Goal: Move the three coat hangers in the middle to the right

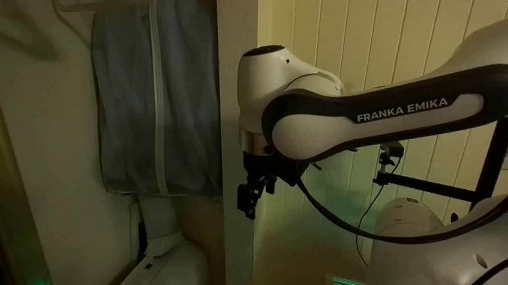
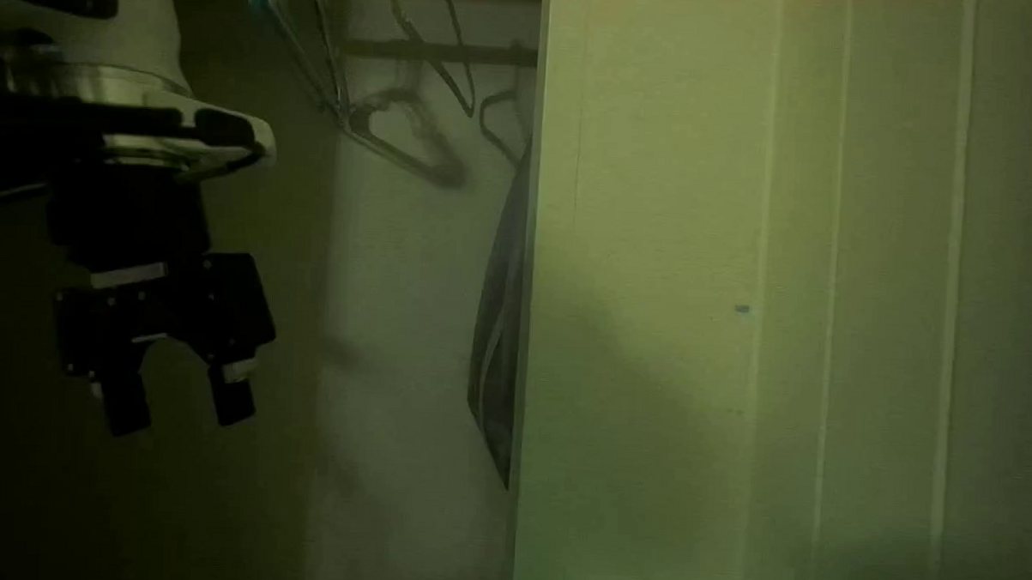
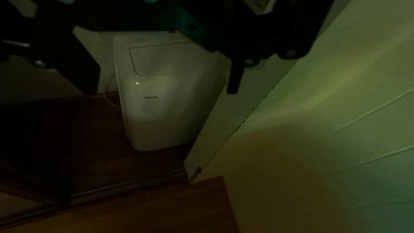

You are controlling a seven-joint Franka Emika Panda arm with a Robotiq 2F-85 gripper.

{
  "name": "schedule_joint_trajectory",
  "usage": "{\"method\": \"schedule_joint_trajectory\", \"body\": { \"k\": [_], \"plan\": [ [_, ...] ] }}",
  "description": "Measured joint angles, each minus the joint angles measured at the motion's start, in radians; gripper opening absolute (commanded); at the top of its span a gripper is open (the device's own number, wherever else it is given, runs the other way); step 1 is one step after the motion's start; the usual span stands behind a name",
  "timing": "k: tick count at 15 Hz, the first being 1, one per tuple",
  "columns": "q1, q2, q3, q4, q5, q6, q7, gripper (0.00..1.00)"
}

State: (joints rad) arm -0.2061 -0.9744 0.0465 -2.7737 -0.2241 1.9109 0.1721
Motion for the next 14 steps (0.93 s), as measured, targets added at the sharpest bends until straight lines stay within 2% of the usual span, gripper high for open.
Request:
{"method": "schedule_joint_trajectory", "body": {
  "k": [7,14],
  "plan": [
    [0.021,-0.004,0.003,0.029,0.005,0.019,0.001,1.0],
    [0.142,-0.176,0.05,0.278,0.026,0.008,0.002,1.0]
  ]
}}
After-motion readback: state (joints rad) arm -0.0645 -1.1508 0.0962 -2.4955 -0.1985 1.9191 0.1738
